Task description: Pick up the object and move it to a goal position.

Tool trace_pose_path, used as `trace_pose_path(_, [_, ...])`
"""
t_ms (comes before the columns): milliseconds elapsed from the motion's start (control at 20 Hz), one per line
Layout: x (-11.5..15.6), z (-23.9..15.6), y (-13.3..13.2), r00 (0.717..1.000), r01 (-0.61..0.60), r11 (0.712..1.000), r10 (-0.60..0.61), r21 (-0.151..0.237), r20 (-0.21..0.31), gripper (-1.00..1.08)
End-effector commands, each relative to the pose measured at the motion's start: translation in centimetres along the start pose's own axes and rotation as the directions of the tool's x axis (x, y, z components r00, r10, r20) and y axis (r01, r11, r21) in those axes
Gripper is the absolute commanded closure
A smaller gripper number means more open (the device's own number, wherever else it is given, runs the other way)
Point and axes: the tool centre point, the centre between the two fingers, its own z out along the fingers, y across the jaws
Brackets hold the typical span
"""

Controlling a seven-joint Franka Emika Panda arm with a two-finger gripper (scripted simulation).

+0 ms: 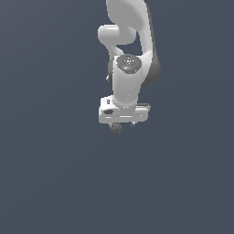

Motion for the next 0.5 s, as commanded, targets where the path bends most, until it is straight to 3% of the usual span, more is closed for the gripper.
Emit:
trace_pose_path(0, [0.0, 0.0, 0.0, 1.0, 0.0, 1.0, 0.0, 0.0, 0.0, -0.92])
trace_pose_path(450, [0.2, -0.7, 2.8, 1.0, -0.02, 1.0, 0.02, 0.0, -0.006, -0.92])
